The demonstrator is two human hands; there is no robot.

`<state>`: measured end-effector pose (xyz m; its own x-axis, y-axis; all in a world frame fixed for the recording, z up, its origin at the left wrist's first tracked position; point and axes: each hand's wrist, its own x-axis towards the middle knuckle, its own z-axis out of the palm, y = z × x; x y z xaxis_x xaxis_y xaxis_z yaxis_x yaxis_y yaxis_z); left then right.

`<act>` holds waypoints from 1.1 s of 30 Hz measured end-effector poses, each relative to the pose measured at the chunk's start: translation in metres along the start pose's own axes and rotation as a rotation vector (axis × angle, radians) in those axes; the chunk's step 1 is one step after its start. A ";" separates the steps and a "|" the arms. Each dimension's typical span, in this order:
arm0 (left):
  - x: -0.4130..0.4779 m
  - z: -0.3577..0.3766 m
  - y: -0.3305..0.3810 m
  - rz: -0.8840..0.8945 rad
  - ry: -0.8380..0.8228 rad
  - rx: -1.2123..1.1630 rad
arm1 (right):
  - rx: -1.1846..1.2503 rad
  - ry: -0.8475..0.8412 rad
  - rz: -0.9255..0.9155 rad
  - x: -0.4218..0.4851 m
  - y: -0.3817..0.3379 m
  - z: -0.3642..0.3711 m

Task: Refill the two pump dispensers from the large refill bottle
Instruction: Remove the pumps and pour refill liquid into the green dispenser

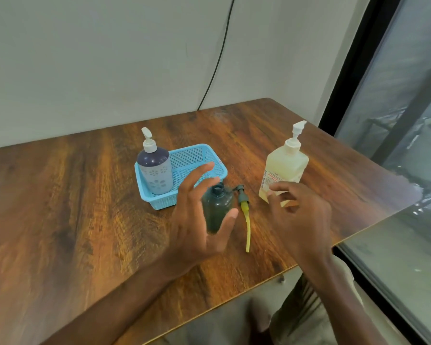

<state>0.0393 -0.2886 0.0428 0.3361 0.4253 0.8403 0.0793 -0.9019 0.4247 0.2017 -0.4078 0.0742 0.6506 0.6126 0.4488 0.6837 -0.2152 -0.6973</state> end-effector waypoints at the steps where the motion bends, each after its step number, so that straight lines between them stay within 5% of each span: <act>1: 0.003 0.004 0.009 0.031 0.002 -0.010 | 0.020 0.052 -0.011 0.002 0.000 -0.006; 8: 0.030 0.055 0.055 -0.041 -0.146 -0.150 | 0.111 0.254 0.035 0.037 0.018 -0.021; 14: 0.050 0.093 0.058 -0.347 -0.338 -0.007 | 0.059 -0.025 0.114 0.073 0.051 -0.002; 18: 0.050 0.114 0.038 -0.519 -0.503 -0.054 | 0.064 0.008 0.065 0.070 0.051 -0.005; 33: 0.050 0.135 0.014 -0.614 -0.509 -0.257 | 0.169 0.134 0.057 0.083 0.025 -0.024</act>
<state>0.1836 -0.2901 0.0457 0.6903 0.6936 0.2059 0.1911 -0.4493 0.8727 0.2808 -0.3807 0.1075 0.7328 0.4938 0.4682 0.5864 -0.1091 -0.8026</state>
